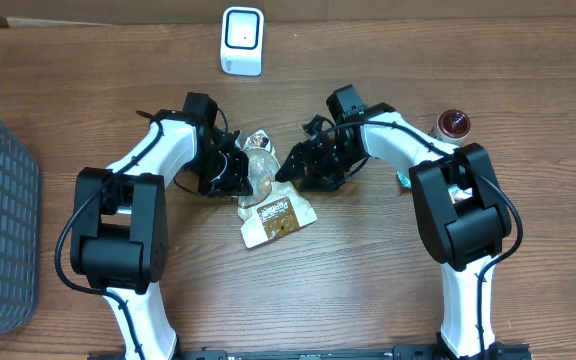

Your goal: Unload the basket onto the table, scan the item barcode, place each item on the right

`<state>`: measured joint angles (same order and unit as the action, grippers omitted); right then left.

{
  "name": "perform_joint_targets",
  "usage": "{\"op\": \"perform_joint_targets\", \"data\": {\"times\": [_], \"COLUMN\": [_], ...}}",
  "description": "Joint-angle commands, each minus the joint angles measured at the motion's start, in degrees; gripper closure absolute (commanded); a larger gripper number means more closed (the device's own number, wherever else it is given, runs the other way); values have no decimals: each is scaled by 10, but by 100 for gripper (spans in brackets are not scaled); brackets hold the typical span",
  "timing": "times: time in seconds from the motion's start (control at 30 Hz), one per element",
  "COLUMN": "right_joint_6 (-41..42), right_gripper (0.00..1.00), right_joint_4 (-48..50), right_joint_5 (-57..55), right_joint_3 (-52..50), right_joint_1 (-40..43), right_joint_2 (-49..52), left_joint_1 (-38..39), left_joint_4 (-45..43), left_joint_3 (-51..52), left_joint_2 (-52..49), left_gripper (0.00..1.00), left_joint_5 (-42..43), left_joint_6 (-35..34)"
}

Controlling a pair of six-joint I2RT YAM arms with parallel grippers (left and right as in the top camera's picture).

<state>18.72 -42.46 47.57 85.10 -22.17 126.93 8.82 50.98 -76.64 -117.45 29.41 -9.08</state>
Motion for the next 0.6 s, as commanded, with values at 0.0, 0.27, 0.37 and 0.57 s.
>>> {"op": "perform_joint_targets", "data": {"times": [0.0, 0.27, 0.37, 0.57], "right_joint_6": [29, 115, 115, 113], "right_gripper": [31, 53, 61, 76], "right_joint_4": [49, 188, 190, 195], "right_joint_5": [3, -14, -14, -14], "right_joint_3": [-42, -101, -101, -101], "right_joint_1": [-21, -36, -36, -36], "right_joint_2": [2, 2, 2, 2], "left_joint_1": [6, 6, 6, 5], "left_joint_4": [-5, -5, -7, -8], "left_joint_3": [-3, -3, -3, -5], "left_joint_2": [-14, -14, -14, -13], "left_gripper": [96, 96, 96, 96], "left_joint_5": [3, 3, 3, 3], "left_joint_6": [-13, -12, -12, 8]}}
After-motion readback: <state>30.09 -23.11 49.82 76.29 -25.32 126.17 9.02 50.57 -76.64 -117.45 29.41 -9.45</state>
